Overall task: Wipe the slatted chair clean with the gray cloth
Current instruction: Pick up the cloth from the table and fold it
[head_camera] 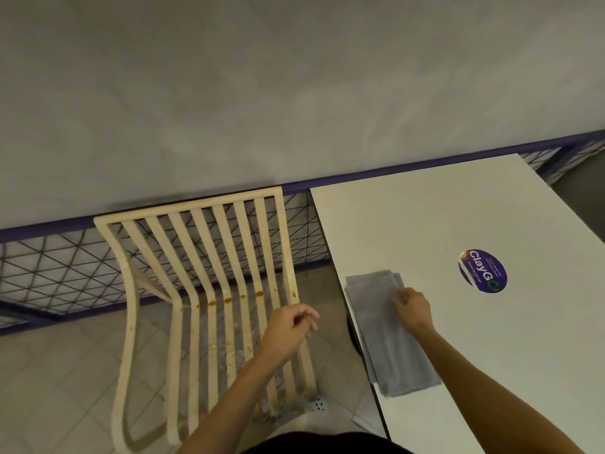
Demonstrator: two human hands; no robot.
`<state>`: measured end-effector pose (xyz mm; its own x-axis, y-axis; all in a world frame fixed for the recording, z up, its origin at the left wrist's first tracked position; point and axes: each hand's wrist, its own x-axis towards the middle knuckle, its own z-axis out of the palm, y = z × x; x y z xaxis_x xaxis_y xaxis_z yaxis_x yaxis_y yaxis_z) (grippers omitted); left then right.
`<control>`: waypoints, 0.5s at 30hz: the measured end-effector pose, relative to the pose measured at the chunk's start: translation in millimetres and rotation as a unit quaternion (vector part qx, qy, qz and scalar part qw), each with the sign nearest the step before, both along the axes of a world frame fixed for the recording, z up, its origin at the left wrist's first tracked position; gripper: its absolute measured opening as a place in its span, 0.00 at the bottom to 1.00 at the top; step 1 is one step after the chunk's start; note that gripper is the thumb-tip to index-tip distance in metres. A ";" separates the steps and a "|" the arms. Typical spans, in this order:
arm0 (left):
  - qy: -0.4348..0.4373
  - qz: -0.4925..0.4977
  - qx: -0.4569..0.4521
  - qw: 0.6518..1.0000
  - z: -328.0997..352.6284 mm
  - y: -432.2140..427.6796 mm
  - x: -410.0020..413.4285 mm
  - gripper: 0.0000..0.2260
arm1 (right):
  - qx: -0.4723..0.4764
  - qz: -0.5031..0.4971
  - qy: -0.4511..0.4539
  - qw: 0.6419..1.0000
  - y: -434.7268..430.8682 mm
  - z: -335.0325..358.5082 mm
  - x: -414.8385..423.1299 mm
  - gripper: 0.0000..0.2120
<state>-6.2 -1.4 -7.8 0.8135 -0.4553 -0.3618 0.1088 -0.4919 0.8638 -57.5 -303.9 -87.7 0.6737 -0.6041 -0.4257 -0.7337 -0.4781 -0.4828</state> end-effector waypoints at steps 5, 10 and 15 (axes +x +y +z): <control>0.002 0.014 0.001 1.000 -0.2 0.8 -0.4 0.13 | 0.018 -0.004 -0.028 0.999 7.2 20.3 3.5 0.13; 0.005 0.014 -0.001 1.000 -3.9 0.7 1.2 0.13 | 0.000 0.009 -0.042 0.999 4.3 20.7 4.5 0.04; -0.001 0.001 0.004 1.000 -4.0 -5.1 1.8 0.13 | -0.052 0.017 -0.069 0.996 -1.3 23.7 -3.5 0.08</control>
